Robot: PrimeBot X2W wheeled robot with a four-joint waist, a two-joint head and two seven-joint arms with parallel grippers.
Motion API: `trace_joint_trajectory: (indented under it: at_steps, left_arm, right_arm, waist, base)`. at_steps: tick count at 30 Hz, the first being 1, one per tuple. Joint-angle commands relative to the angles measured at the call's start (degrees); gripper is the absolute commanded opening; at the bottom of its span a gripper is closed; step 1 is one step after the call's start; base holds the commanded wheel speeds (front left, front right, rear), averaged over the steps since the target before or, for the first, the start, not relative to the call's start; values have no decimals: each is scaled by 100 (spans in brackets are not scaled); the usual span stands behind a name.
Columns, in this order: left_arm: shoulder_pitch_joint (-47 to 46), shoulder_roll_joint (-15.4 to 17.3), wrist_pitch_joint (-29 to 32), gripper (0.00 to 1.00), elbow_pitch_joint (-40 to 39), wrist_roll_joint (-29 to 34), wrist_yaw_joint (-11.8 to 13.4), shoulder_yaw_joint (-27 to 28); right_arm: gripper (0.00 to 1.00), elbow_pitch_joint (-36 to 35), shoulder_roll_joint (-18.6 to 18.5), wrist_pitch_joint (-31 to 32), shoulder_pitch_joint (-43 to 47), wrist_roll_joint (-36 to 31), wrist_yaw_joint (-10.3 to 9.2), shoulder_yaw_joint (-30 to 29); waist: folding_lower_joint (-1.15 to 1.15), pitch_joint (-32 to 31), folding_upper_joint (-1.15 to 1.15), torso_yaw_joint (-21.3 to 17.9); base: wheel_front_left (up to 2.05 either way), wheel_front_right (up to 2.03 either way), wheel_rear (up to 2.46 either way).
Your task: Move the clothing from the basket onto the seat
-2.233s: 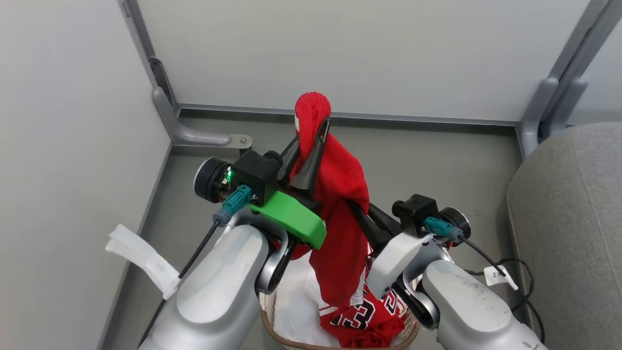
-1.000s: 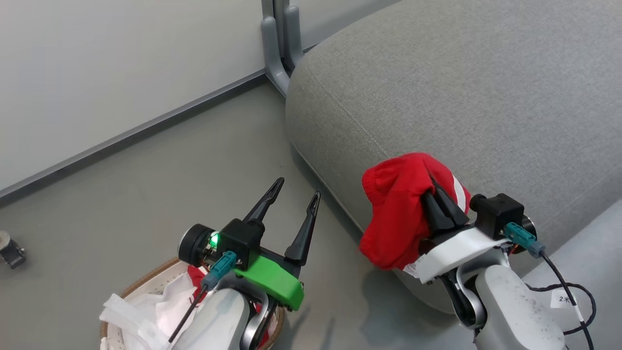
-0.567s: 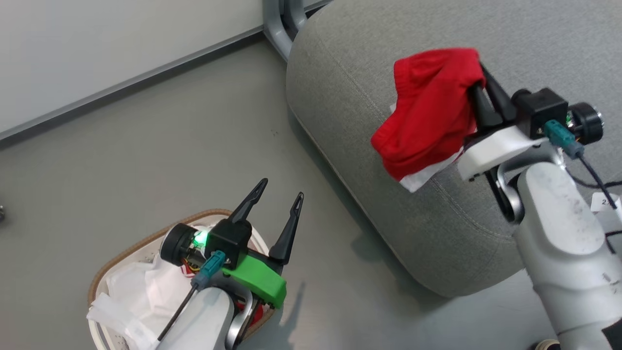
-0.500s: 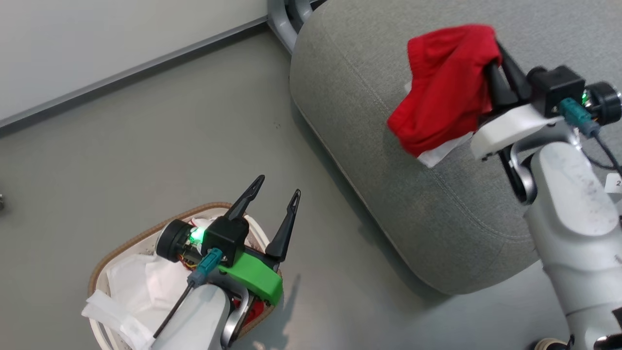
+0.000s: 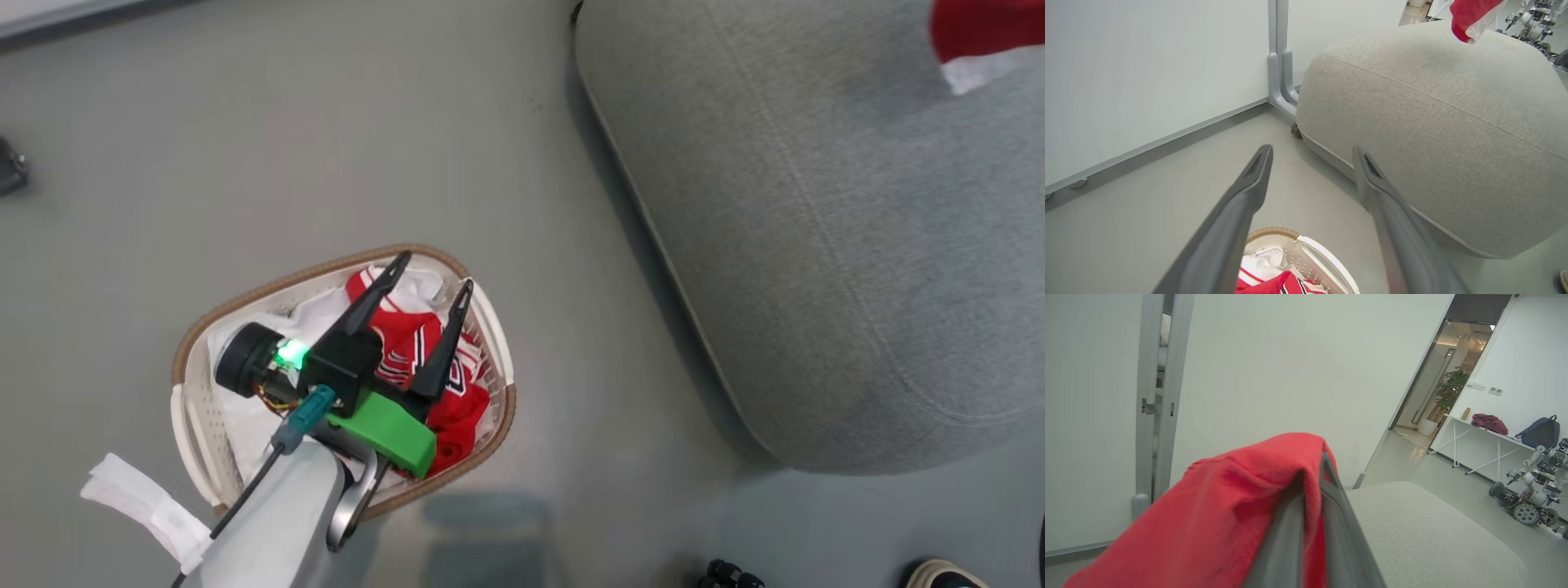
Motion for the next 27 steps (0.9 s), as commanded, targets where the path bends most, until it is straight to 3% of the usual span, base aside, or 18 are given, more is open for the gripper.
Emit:
trace_joint_trajectory:
  at_steps: [1, 4, 10, 11, 13, 19, 27]
  left_arm:
    - [-134, 64, 3, 100, -37, -42, -26, 12]
    - [-173, 140, 3, 100, -37, -70, -26, 68]
    - [-129, 196, 3, 100, 31, -101, -22, 234]
    - [-115, 203, 3, 100, 54, -87, -22, 254]
    - [-63, 206, 3, 100, 86, -76, -22, 377]
    - [156, 182, 3, 100, 198, -24, -22, 697]
    - [513, -22, 3, 100, 273, 53, -22, 1219]
  right_arm:
    - [0, 88, -47, -13, -22, -239, -8, -250]
    - [0, 312, -31, -6, 150, -671, -8, -837]
    - [0, 673, 402, -7, 710, -1188, -8, -1876]
    - [28, 643, 498, -9, 810, -1199, -8, -1965]
    - [100, 568, 728, -9, 1021, -1086, -8, -1988]
    - [100, 25, 1148, -11, 1931, -607, -8, -1874]
    - [100, -864, 1259, -12, 3170, 59, -8, -1019]
  waist:
    - [-1, 434, 0, 426]
    - [-1, 553, 0, 536]
    - [-1, 667, 0, 623]
    - [-1, 668, 0, 630]
    - [-1, 637, 0, 620]
    - [-1, 377, 0, 565]
    - [-1, -122, 0, 647]
  base:
    - [0, 0, 0]
    - [0, 0, 0]
    - [0, 0, 0]
    - [0, 0, 0]
    - [0, 0, 0]
    - [0, 0, 0]
    - [0, 0, 0]
